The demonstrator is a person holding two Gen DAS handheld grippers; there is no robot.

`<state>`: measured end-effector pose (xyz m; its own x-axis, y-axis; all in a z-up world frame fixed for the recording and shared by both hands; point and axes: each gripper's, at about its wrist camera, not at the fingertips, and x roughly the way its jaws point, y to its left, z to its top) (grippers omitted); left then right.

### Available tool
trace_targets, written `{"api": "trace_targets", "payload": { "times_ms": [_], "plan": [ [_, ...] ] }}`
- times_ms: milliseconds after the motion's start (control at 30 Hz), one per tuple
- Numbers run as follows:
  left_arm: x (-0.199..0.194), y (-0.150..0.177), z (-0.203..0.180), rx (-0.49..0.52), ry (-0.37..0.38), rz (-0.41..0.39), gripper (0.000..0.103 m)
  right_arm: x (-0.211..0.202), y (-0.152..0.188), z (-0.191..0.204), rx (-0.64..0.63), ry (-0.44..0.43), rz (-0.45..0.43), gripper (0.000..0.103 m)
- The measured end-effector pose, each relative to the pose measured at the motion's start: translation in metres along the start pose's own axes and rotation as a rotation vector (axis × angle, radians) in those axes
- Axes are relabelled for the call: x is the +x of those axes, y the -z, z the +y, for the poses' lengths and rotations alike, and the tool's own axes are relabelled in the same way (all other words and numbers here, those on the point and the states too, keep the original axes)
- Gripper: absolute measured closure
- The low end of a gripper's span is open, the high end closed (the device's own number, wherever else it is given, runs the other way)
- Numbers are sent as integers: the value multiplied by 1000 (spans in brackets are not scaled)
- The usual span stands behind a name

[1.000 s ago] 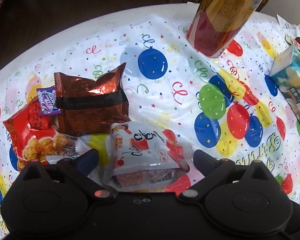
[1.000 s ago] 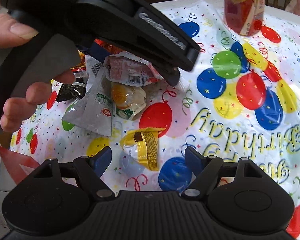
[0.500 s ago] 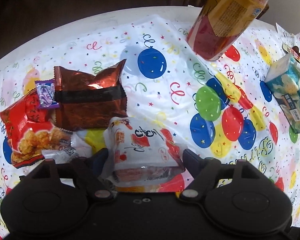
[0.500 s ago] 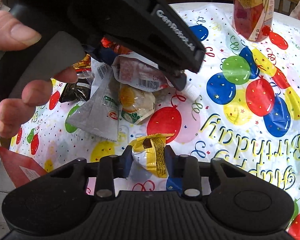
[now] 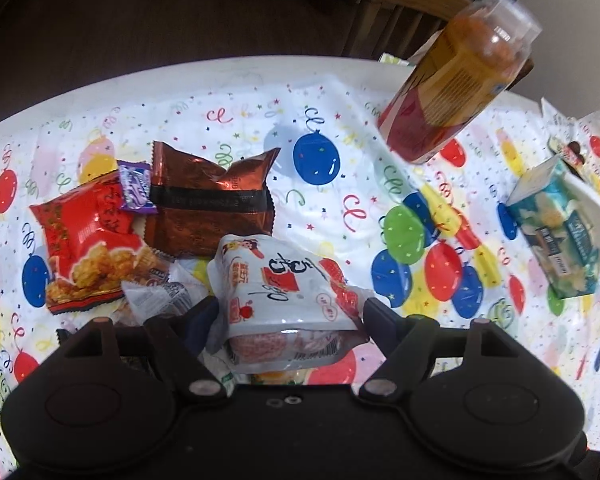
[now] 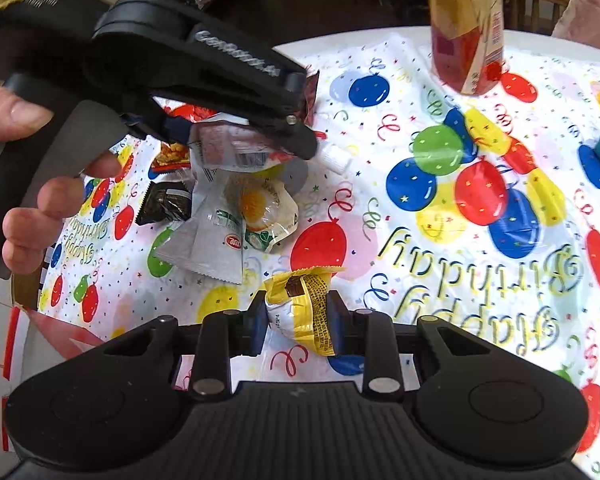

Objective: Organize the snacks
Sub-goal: 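Grasp the white printed pouch with the left tool while the right tool grasps the yellow candy, then carry the white pouch and yellow candy into the white box and release both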

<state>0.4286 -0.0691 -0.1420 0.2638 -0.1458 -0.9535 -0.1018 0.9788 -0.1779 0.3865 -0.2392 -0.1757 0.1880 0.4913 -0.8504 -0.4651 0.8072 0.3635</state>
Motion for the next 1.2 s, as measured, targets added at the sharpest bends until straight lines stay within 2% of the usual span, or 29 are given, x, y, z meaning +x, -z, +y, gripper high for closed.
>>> {"api": "trace_targets", "payload": {
  "times_ms": [367,700,1200],
  "plan": [
    [-60,29,5,14,59,-70,26,-56,12,21,-18,28,-47,74],
    [-115,74,10,57,109,-129,26,-103,32,59,-50,53,-90,74],
    [-182,156,41,91,133,-184,26,-134,74,127,-99,48,-123,74]
  ]
}}
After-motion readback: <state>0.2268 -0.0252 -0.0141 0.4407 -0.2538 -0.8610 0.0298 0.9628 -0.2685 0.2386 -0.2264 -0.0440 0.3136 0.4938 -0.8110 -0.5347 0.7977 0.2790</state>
